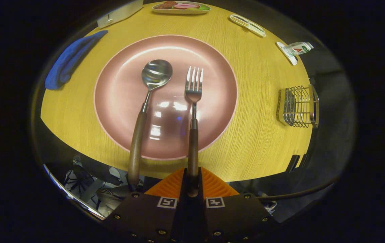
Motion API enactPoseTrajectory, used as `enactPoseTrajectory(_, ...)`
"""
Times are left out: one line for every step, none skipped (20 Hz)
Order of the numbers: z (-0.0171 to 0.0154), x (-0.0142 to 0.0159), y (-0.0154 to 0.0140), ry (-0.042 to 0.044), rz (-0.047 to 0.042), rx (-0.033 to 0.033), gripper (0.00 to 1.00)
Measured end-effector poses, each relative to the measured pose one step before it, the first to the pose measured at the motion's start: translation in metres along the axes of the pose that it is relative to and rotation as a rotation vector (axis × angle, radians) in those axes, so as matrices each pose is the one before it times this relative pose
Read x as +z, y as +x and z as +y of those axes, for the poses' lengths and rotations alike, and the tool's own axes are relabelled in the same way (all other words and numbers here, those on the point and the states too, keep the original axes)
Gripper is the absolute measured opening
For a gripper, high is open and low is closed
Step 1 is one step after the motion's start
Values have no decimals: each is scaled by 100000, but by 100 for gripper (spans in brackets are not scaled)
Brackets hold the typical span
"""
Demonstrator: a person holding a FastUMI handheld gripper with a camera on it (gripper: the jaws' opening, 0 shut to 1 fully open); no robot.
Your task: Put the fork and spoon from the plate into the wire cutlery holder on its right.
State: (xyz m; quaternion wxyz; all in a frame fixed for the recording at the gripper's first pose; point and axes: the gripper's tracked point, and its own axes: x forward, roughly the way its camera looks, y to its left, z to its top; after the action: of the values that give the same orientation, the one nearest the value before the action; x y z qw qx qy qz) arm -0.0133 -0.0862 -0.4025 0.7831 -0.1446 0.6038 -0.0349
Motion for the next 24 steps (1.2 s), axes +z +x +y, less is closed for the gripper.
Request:
enactPoseTrajectory(-16,217,666,456,-535,722,14)
enactPoseTrajectory(-109,-98,-303,746,-470,-310,11)
enactPoseTrajectory(-226,71,-204,340,-534,-1231,10)
enactPoseTrajectory(34,318,-228,401,-1114,-635,10)
enactPoseTrajectory(-51,342,-414,657,-1475,-302,11)
enactPoseTrajectory(-221,389,-502,663,-1400,-475,10)
enactPoseTrajectory(-247,532,-441,253,-2058,-648,10)
enactPoseTrajectory(-227,528,-536,66,-1985,-855,10)
enactPoseTrajectory(-214,413,-547,-291,-1783,-965,10)
enactPoseTrajectory(-103,518,-662,-390,-1629,-776,10)
enactPoseTrajectory(-14,533,-565,-654,-1661,-797,11)
enactPoseTrajectory(-99,343,-551,-824,-1275,-1174,11)
enactPoseTrajectory(-171,505,-537,-1368,-1379,-1088,10)
enactPoseTrajectory(-206,307,-459,-1179,-750,-1124,10)
enactPoseTrajectory(-202,209,-468,-660,-218,-1133,10)
enactPoseTrajectory(-150,208,-472,-470,-557,-960,11)
enactPoseTrajectory(-227,287,-464,103,-619,-853,10)
enactPoseTrajectory(-170,268,-375,-21,-960,-457,10)
enactPoseTrajectory(-286,334,-413,-282,-806,-778,10)
enactPoseTrajectory(-321,149,-291,-425,-560,-1024,11)
enactPoseTrajectory(-336,129,-317,73,-214,-820,10)
enactPoseTrajectory(-221,252,-372,580,-517,-423,10)
enactPoseTrajectory(-279,229,-283,1424,-512,-199,10)
enactPoseTrajectory(-310,96,-251,1533,-405,-130,10)
